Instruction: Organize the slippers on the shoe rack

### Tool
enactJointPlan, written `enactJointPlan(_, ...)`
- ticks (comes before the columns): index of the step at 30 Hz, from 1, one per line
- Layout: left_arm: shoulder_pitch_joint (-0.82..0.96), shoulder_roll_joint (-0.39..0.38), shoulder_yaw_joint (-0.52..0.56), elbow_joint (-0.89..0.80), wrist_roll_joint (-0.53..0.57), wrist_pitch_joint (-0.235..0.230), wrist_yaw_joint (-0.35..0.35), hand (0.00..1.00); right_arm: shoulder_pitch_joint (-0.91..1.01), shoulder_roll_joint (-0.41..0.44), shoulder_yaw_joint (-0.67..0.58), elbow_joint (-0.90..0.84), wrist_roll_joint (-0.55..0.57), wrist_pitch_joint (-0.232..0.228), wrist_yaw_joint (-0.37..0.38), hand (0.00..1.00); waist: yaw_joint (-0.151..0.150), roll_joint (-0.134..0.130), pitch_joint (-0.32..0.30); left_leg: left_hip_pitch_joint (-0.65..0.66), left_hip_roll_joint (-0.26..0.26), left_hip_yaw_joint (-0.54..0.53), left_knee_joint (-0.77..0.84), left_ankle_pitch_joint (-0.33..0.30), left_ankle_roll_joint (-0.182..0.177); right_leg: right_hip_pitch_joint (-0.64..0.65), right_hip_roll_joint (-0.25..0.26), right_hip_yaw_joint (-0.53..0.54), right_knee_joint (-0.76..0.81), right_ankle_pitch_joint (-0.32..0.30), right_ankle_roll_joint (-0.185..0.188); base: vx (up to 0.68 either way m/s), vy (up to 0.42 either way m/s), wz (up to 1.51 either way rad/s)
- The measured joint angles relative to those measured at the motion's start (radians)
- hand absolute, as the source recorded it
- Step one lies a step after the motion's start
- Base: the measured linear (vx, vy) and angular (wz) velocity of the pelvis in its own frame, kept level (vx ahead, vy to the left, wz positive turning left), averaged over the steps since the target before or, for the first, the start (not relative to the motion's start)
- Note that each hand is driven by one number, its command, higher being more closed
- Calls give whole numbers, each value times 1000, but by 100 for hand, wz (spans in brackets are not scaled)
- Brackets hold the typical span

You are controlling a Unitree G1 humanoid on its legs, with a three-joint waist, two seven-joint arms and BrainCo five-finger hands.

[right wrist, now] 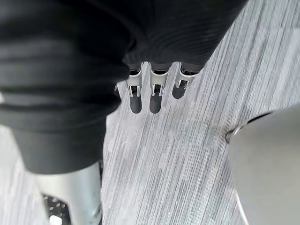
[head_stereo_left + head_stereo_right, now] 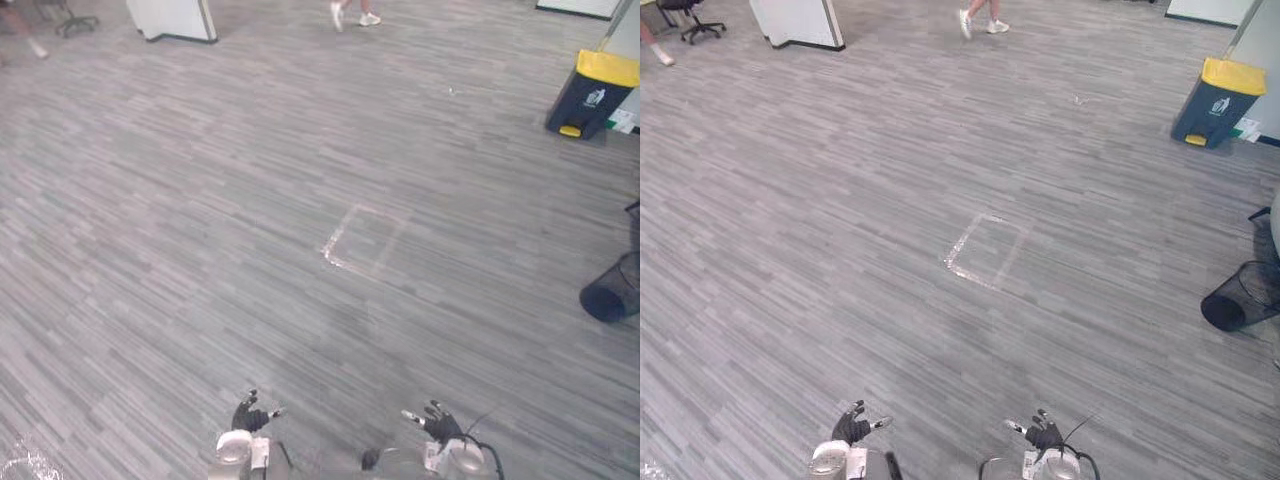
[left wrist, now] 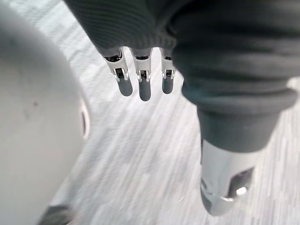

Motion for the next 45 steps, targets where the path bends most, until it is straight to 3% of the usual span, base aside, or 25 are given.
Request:
enactJointPlan(2, 0, 3, -22, -3, -1, -1, 0, 0, 4, 1, -5, 0, -1, 0, 0, 0, 7, -1, -1, -9, -50, -63, -194, 78, -10, 24, -19, 18, -24, -14, 26, 359, 203, -45)
enactJointPlan(3, 1, 3, -40, -4, -4, -1, 0, 0, 11, -4, -3, 4, -2, 1, -2, 0, 19, 8, -8, 2, -76, -127, -285, 250, -11, 50, -18, 56, -52, -33, 68, 500, 298, -48)
enactJointPlan(4, -9, 19, -48, 6, -4, 2, 0, 0, 11, 15, 7, 7, -4, 0, -2, 0, 11, -14, -19, 0, -103, -117, -252, 192, 30, 60, -45, 84, -45, -28, 63, 672, 397, -42)
enactJointPlan(6, -11, 30, -57, 9, -4, 1, -1, 0, 12, 26, 5, 6, -6, 0, -1, 0, 5, -31, -27, -25, -106, -112, -187, 134, 42, 20, -54, 112, 20, -25, 63, 457, 257, -21)
enactJointPlan(7, -17, 39, -56, 15, -5, 0, -2, 0, 16, 32, 3, 7, -6, 0, 0, 0, 22, -48, -36, 1, -102, -67, -137, 64, 63, -53, -62, 193, 212, -32, 76, 452, 250, -49)
enactJointPlan(10, -11, 52, -60, 35, -8, 5, 2, 0, 15, 33, 6, 7, -6, -1, 4, 0, 22, -56, -39, 84, -108, -10, -137, 11, 87, -156, -74, 245, 494, 7, 165, 485, 244, -62)
enactJointPlan(11, -4, 67, -84, 56, -8, 11, 7, 0, 11, 32, 5, 6, -5, -3, 5, 0, 19, -63, -36, 193, -122, 20, -144, -43, 105, -239, -80, 216, 747, 5, 187, 613, 216, -63)
enactJointPlan(12, -5, 74, -104, 71, -8, 17, 8, 0, 5, 31, 6, 5, -5, -5, 4, 0, 14, -55, -28, 271, -128, 29, -182, -52, 109, -285, -87, 144, 834, -34, 125, 510, 128, -64)
enactJointPlan(14, -8, 73, -123, 77, -9, 21, 9, 0, 1, 18, 13, -3, -7, -8, 5, 0, 11, -37, -26, 366, -117, 35, -258, -51, 109, -349, -74, 7, 822, -92, 55, 454, 54, -33)
enactJointPlan(17, -15, 69, -136, 81, -9, 21, 8, 0, -6, 10, 9, -36, -4, -16, 6, 0, -15, -13, -19, 443, -79, 39, -327, -51, 109, -470, -17, -98, 595, -114, 31, 590, -23, 0)
enactJointPlan(20, -14, 68, -154, 81, -8, 21, 6, 0, -9, 7, 8, -52, -3, -21, 4, 0, -29, -11, -16, 509, -68, 38, -363, -48, 95, -510, 34, -110, 243, 73, 14, 516, -111, 8)
enactJointPlan(21, -13, 58, -152, 93, -7, 21, 3, 0, -4, 2, 0, -51, 6, -26, 6, 0, -35, -8, -20, 558, -61, 13, -363, -62, 36, -498, 54, -91, 179, 262, -50, 597, -128, 4)
enactJointPlan(22, -32, 37, -151, 100, -3, 18, 0, 0, -27, -16, 1, -45, -6, -23, 3, 0, -29, 32, -13, 561, -35, 0, -345, -24, -19, -500, 61, -97, 236, 208, -48, 597, -128, 10)
enactJointPlan(24, -39, 13, -149, 99, 10, 14, -6, 0, -26, -24, -26, -41, -5, -19, 4, 0, -43, 40, -11, 556, -44, -46, -288, 61, -54, -491, 41, -102, 305, 125, -49, 547, -194, 12)
enactJointPlan(27, -33, -8, -135, 100, 22, 14, -13, 0, -25, -26, -32, -33, -7, -6, 4, 0, -46, 52, -3, 436, -3, -97, 48, 203, -127, -383, 51, -97, 255, 63, -57, 558, -182, -4)
enactJointPlan(29, -24, -8, -132, 89, 32, 14, -17, 0, -20, -23, -28, -21, -8, -1, 3, 0, -44, 53, 7, 333, 69, -65, 356, 141, -101, -259, 81, -86, 185, 38, -73, 434, -67, -31)
enactJointPlan(30, -22, -3, -131, 72, 32, 10, -16, 0, -19, -20, -25, -1, -8, 0, 3, 0, -30, 36, 15, 284, 102, 0, 445, 79, -45, -179, 93, -58, 149, 15, -84, 491, -23, -65)
enactJointPlan(32, -21, -5, -131, 60, 31, 7, -16, 0, -15, -18, -25, 3, -5, 5, 2, 0, -25, 38, 13, 209, 106, 55, 449, 21, -15, -111, 96, -14, 107, 2, -77, 404, 32, -71)
enactJointPlan(35, -23, -3, -133, 38, 31, 4, -17, 0, -18, -5, -27, 7, 1, 8, 2, 0, -15, 35, 14, 91, 59, 66, 246, -23, 12, -45, 78, 63, 57, 2, -49, 292, 122, -73)
enactJointPlan(37, -26, -3, -140, 32, 31, -1, -17, 0, -17, -3, -28, 7, 1, 8, 2, 0, -13, 23, 18, 45, -14, 5, 17, -14, 10, -4, 43, 111, 20, -6, -22, 352, 224, -78)
enactJointPlan(39, -24, -4, -155, 25, 31, -2, -16, 0, 2, -7, -31, 7, 1, 7, 0, 0, -4, 31, 11, 20, -84, -182, -235, 130, -18, 24, 22, 181, -7, -42, 39, 382, 296, -86)
enactJointPlan(40, -23, -4, -156, 26, 30, -2, -16, 0, 3, -8, -30, 7, 0, 7, -1, 0, -2, 31, 5, 22, -88, -193, -225, 163, -7, 27, 22, 196, -4, -53, 48, 497, 366, -82)
enactJointPlan(42, -28, 24, -156, 43, 30, 0, -14, 0, 12, 25, -21, 8, -4, 5, 3, 0, -7, -21, -30, 24, -125, -147, -152, 79, 46, -16, -24, 237, 117, -77, 63, 470, 302, -64)
enactJointPlan(43, -28, 28, -156, 43, 30, 0, -14, 0, 13, 26, -21, 8, -4, 4, 3, 0, -4, -25, -31, 31, -125, -134, -149, 74, 44, -33, -25, 245, 156, -78, 65, 424, 258, -73)
enactJointPlan(45, -30, 47, -164, 65, 31, 1, -14, 0, 14, 38, -25, 9, -2, 0, 3, 0, 8, -41, -34, 125, -124, -44, -140, 19, 90, -167, -25, 297, 510, -62, 113, 427, 280, -82)
